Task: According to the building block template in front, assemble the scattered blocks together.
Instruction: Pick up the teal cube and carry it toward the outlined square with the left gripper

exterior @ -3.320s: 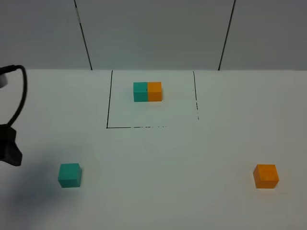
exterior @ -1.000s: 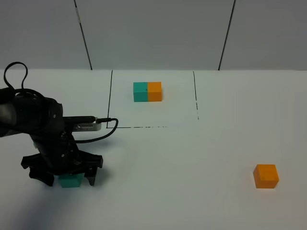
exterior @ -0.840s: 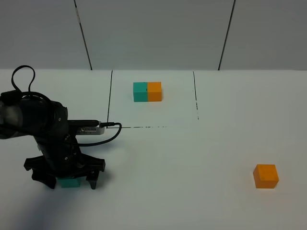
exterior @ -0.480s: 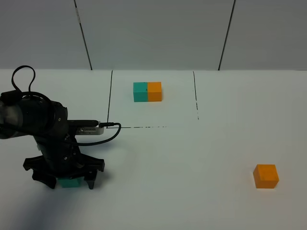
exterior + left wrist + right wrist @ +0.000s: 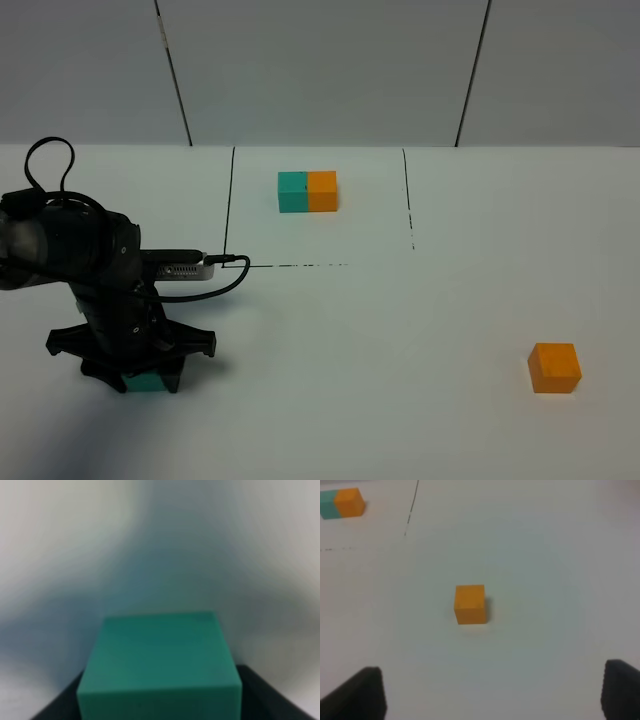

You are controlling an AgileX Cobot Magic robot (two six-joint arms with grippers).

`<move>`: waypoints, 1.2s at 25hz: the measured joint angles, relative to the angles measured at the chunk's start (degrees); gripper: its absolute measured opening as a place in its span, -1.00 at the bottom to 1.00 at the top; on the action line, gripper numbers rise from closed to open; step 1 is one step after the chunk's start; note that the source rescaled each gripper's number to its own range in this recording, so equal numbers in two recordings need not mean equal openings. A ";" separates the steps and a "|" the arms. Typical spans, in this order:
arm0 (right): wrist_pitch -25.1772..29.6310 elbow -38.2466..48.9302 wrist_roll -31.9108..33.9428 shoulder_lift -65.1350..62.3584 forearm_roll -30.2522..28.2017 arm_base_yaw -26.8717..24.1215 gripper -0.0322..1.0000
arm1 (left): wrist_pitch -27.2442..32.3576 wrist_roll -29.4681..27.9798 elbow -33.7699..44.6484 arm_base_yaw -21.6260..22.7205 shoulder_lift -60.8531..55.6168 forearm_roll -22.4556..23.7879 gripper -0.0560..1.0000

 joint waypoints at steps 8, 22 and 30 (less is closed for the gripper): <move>0.00 0.00 0.00 0.00 0.00 0.00 0.46 | 0.37 0.06 -0.32 0.00 0.00 0.00 -0.89; 0.00 0.00 0.00 0.00 -0.06 0.00 0.46 | 16.04 27.77 -19.08 -3.66 1.19 -0.41 -0.89; 0.00 0.00 0.00 0.00 -0.06 0.00 0.46 | 17.94 52.14 -24.27 -14.08 2.67 3.28 -0.89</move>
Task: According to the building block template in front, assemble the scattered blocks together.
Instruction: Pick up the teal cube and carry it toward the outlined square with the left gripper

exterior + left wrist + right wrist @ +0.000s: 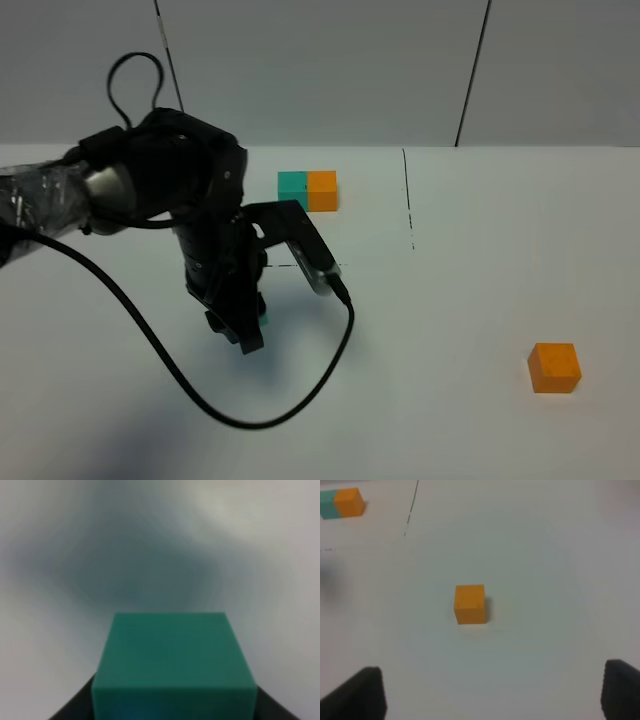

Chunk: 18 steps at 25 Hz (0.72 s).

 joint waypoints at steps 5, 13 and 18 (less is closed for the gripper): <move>0.00 0.00 0.00 0.00 0.00 0.00 0.46 | 2.78 6.51 -5.94 -2.99 5.54 0.33 -0.89; 0.00 0.00 0.00 0.00 0.00 0.00 0.46 | 3.92 11.70 -17.40 -3.45 15.20 0.87 -0.89; 0.00 0.00 0.00 0.00 0.00 0.00 0.46 | 4.25 14.30 -23.21 -4.34 19.15 0.62 -0.89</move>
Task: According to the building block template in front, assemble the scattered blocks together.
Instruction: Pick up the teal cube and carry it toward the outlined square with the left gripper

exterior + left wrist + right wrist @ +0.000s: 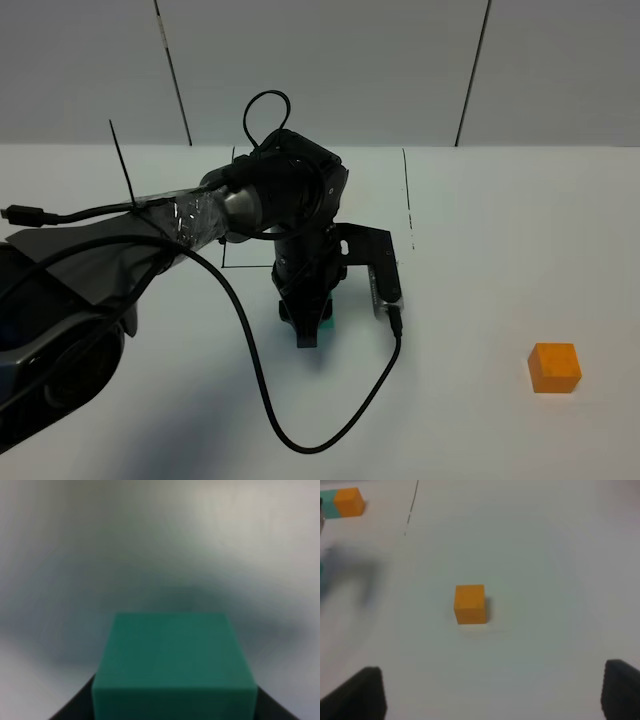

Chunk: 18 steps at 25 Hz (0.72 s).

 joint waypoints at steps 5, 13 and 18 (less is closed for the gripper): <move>0.00 0.00 0.00 0.00 0.00 0.00 0.46 | 1.50 0.90 -5.32 -0.34 3.28 -0.50 -0.89; 0.00 0.00 0.00 0.00 0.00 0.00 0.46 | 2.13 2.63 -7.69 -0.34 6.23 -1.43 -0.89; 0.00 0.00 0.00 0.00 0.00 0.00 0.46 | 1.83 2.87 -7.79 -0.34 6.86 -1.43 -0.89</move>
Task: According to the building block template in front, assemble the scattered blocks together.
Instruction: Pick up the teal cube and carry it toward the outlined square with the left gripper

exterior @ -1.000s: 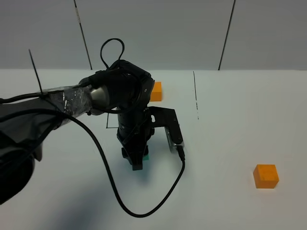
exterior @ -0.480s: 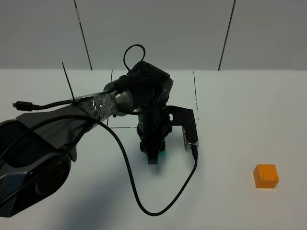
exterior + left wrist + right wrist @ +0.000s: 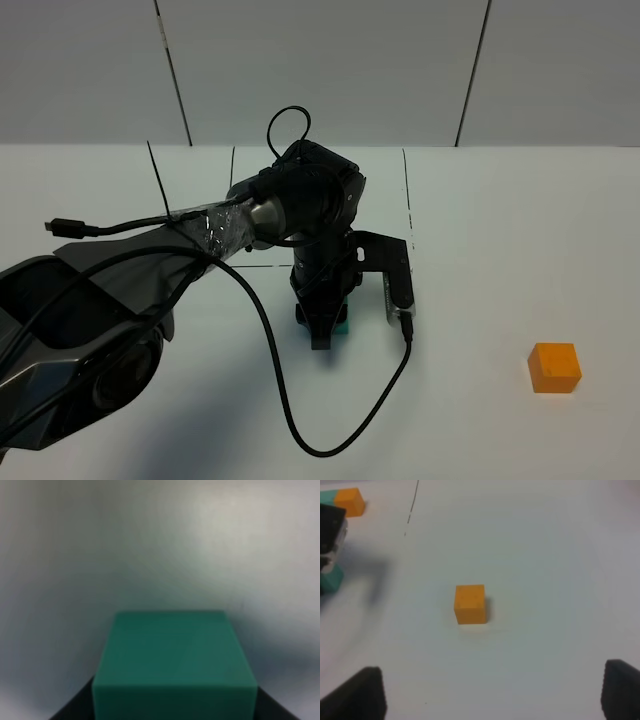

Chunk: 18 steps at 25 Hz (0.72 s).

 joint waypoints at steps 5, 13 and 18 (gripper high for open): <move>0.00 0.00 0.00 0.00 0.00 0.00 0.46 | -0.02 0.13 -0.32 -0.06 0.28 0.00 -0.89; 0.00 0.00 0.00 0.00 0.00 0.00 0.46 | 0.19 0.13 -0.56 -0.10 0.45 0.00 -0.89; 0.00 0.00 0.00 0.00 0.00 0.00 0.46 | 1.25 -0.34 -0.56 -0.20 0.45 -0.38 -0.45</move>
